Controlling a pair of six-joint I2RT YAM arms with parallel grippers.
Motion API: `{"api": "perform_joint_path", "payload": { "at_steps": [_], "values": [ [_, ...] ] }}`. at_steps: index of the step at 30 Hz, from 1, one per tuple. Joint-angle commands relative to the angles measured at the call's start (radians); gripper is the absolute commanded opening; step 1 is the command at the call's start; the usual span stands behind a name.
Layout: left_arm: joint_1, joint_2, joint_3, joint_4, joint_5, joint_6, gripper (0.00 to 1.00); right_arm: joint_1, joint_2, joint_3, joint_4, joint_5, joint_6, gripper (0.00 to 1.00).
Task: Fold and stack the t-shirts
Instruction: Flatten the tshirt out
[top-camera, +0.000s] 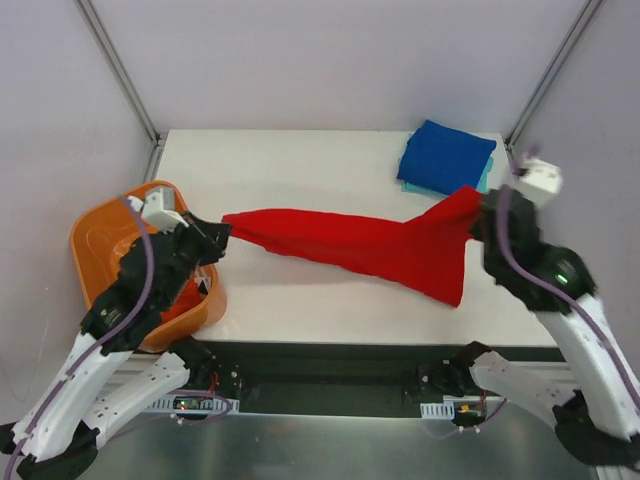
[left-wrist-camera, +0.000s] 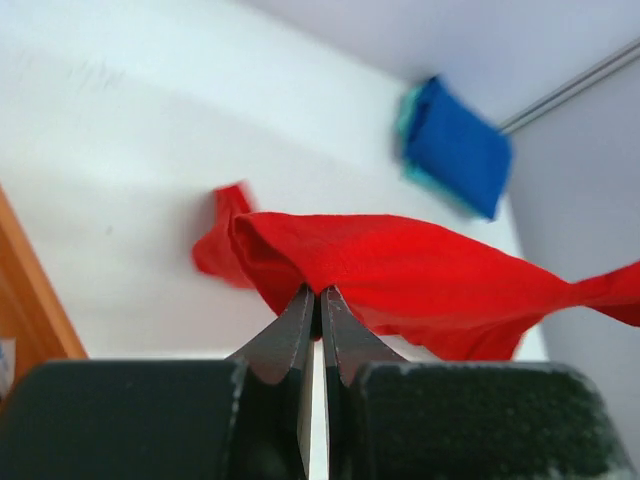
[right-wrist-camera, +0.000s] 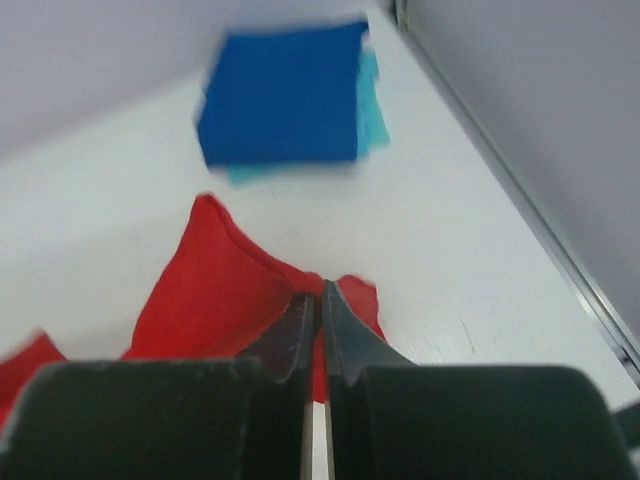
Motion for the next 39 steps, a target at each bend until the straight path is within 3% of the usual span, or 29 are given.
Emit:
{"api": "perform_joint_path", "payload": {
  "at_steps": [1,10,15,19,22,28,29,32,35,37,39],
  "values": [
    [0.009,-0.077,0.144,0.107,0.081,0.095,0.0,-0.007,-0.245,0.137,0.044,0.081,-0.188,0.01],
    [0.009,-0.096,0.403,0.177,0.441,0.115,0.0,-0.007,-0.315,0.503,0.06,-0.223,-0.365,0.01],
    [0.009,-0.048,0.506,0.177,0.497,0.121,0.0,-0.005,-0.27,0.649,0.077,-0.22,-0.428,0.01],
    [0.01,-0.004,0.549,0.177,0.436,0.153,0.0,-0.005,-0.166,0.724,0.147,-0.125,-0.539,0.01],
    [0.009,0.054,0.56,0.177,0.313,0.178,0.0,0.001,-0.066,0.744,0.268,-0.016,-0.665,0.01],
    [0.009,0.274,0.572,0.185,-0.076,0.286,0.0,-0.008,0.184,0.721,0.572,0.15,-0.902,0.01],
    [0.009,0.317,0.575,0.19,-0.209,0.302,0.0,-0.048,0.216,0.717,0.6,0.142,-0.916,0.01],
    [0.03,0.52,0.598,0.193,-0.356,0.372,0.0,-0.173,0.425,0.721,0.565,0.044,-0.835,0.01],
    [0.134,0.741,0.612,0.193,-0.312,0.373,0.0,-0.302,0.6,0.656,0.52,-0.15,-0.689,0.02],
    [0.182,0.913,0.64,0.19,-0.198,0.369,0.01,-0.341,0.69,0.6,0.522,-0.24,-0.637,0.04],
    [0.213,1.083,0.673,0.182,-0.171,0.371,0.12,-0.373,0.835,0.592,0.52,-0.32,-0.572,0.07]
  ]
}}
